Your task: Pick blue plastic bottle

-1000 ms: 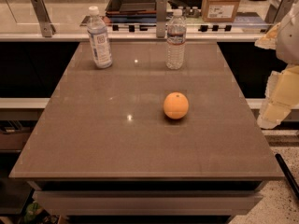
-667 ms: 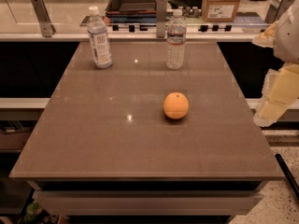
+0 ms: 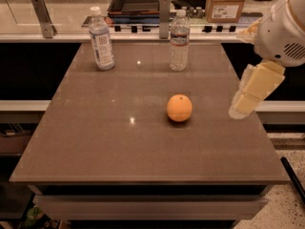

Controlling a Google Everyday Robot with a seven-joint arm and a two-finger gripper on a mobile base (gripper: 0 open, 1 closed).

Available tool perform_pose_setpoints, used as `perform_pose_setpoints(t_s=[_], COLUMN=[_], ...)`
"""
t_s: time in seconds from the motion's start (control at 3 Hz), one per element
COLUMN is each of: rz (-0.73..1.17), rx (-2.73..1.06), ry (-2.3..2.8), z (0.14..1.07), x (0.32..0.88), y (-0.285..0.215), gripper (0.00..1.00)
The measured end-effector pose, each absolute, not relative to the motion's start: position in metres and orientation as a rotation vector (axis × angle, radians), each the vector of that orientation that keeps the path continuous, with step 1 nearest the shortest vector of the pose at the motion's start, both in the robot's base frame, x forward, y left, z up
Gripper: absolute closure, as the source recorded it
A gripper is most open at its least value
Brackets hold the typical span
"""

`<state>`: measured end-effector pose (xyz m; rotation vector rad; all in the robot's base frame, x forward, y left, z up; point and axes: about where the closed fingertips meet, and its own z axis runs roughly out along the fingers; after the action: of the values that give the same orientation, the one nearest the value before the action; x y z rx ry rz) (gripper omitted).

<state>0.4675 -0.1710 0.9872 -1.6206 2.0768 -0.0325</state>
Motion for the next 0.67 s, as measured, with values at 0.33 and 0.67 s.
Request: perform_pose_setpoints(t_s=[0.33,0.67], rz=[0.045,0.103], rx=[-1.521,-1.373], ry=[2.037,1.979], z=[0.982,0.985], x=[0.485,0.508], y=[-0.148,-0.125], gripper=[0.00,0.00])
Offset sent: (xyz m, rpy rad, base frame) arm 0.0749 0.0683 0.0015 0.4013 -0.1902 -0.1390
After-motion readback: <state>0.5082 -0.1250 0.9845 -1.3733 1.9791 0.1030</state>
